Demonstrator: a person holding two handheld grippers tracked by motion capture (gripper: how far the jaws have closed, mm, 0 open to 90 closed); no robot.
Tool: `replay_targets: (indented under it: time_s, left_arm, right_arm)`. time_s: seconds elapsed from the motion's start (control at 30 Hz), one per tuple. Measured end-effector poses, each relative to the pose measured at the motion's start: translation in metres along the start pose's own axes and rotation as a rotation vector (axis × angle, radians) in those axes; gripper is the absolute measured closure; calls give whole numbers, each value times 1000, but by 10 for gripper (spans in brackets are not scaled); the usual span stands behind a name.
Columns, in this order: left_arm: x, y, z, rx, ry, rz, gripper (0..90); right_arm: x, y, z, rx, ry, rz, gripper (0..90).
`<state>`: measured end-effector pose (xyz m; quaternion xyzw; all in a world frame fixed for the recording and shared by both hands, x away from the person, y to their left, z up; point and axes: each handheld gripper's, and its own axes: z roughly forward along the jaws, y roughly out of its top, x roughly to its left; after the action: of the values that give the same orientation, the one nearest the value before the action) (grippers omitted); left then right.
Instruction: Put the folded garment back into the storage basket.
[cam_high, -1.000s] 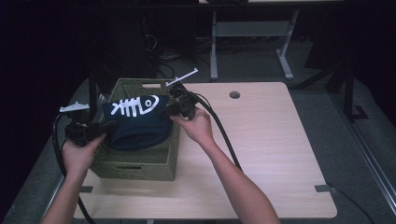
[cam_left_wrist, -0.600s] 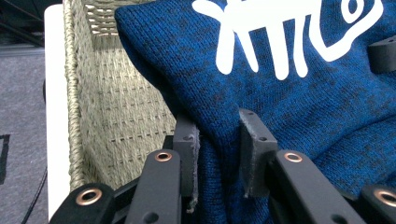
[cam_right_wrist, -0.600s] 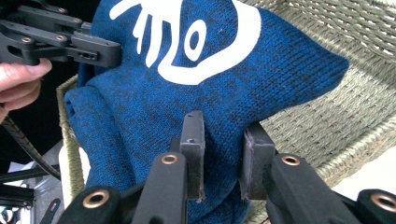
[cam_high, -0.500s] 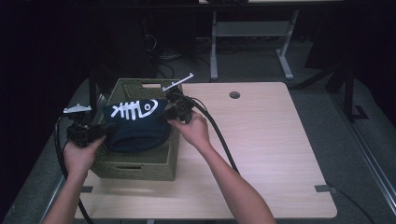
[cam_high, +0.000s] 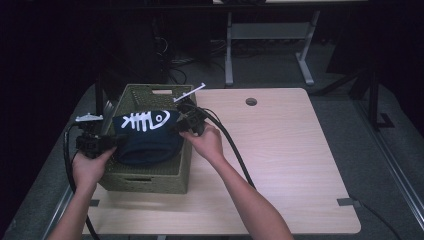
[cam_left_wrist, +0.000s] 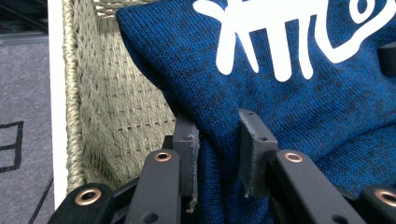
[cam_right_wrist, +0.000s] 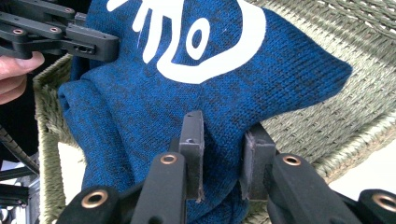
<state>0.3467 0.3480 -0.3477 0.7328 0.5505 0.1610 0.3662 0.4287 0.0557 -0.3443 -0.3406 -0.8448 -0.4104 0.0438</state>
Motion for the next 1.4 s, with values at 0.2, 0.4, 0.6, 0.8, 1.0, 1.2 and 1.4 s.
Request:
replay_targets:
  time_s: [0.2, 0.4, 0.6, 0.8, 1.0, 1.2, 1.4]
  left_arm:
    - [1, -2, 5, 14, 9, 1, 709]
    - [2, -3, 9, 29, 18, -1, 708]
    - [2, -4, 11, 41, 32, 5, 703]
    - [1, -3, 13, 59, 46, 17, 699]
    - [-1, -1, 16, 84, 76, 46, 685]
    - [1, 0, 13, 52, 112, 24, 537]
    - [2, 0, 9, 30, 103, 20, 532]
  right_arm:
    - [-2, -2, 6, 17, -6, -8, 730]
    - [-3, -3, 11, 24, -16, -5, 726]
    - [-1, -5, 17, 47, -45, -25, 707]
    - [3, -5, 19, 75, -94, -58, 670]
    - [7, -4, 17, 81, -122, -78, 616]
    - [8, -3, 14, 80, -167, -86, 472]
    - [9, 0, -3, 36, -163, -80, 440]
